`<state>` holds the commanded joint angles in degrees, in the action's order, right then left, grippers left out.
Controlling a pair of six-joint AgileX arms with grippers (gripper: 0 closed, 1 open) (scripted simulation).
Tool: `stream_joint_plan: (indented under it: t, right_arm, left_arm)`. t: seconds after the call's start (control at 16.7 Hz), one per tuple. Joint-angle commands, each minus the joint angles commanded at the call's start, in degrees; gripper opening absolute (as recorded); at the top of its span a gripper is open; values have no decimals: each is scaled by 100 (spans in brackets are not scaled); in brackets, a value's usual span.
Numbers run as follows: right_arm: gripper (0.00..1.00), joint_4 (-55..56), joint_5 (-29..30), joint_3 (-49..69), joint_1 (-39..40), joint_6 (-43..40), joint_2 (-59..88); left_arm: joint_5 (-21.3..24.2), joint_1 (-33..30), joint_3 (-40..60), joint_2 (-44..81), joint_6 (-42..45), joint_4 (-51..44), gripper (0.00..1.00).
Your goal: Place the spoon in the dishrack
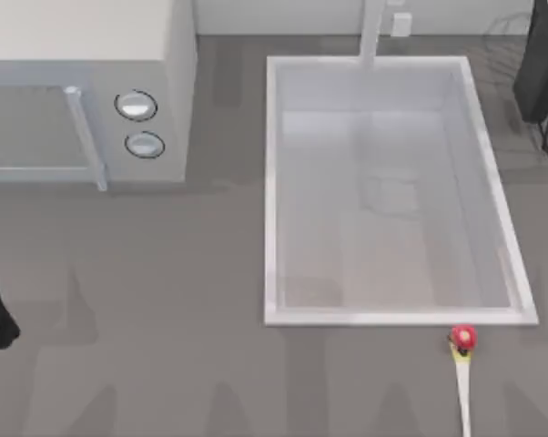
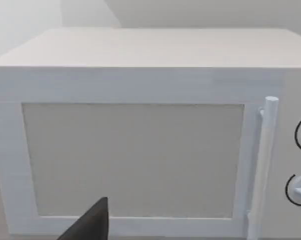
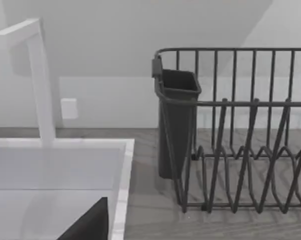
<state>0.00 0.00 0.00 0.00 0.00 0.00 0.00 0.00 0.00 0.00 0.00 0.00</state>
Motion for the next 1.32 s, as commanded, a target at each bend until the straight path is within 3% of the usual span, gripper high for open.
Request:
stream_joint_plan:
  t: [0.24,0.48,1.02,1.32]
  right_arm:
    - [100,-172,-5,178,113,137,194]
    - [100,-1047,-5,1056,653,815,1292]
    - [100,-4172,21,3915,2495,3079,6175]
    - [100,-5476,10,5204,3305,4069,8048]
  left_arm:
    - [0,0,0,0,0,0,100]
    - [0,0,0,0,0,0,100]
    - [0,0,0,0,0,0,100]
    - [0,0,0,0,0,0,100]
